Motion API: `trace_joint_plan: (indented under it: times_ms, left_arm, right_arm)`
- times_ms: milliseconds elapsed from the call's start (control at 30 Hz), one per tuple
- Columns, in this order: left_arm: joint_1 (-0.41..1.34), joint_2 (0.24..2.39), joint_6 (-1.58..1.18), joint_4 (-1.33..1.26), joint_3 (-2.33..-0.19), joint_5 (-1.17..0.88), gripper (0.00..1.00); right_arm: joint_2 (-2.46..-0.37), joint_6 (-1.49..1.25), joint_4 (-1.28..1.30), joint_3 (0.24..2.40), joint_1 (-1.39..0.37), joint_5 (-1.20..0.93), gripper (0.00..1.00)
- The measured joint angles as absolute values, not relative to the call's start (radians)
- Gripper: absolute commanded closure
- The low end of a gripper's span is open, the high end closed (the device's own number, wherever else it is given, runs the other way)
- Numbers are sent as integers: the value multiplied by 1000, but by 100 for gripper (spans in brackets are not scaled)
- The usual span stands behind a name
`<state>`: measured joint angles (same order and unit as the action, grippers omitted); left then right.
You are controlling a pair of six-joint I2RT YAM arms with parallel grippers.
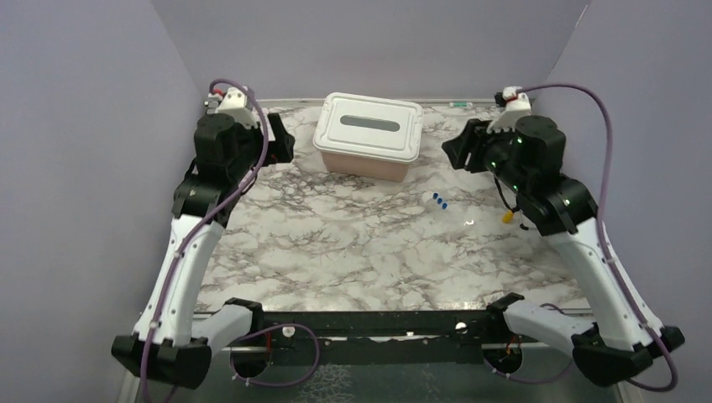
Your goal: Organize the chemistry lab equipment
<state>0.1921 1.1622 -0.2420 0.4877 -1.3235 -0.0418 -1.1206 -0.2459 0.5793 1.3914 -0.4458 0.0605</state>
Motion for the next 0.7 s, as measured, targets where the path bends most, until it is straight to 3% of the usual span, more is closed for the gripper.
trace_joint_plan:
  times_ms: [367,700]
  left_arm:
    - [192,701,-216,620,-1228,-59,1]
    - [194,630,-199,710,-1228,2,1]
  right_arm:
    - [-703,-261,737,1346,-446,160,35]
    - [-569,-261,785,1353,-446,302,35]
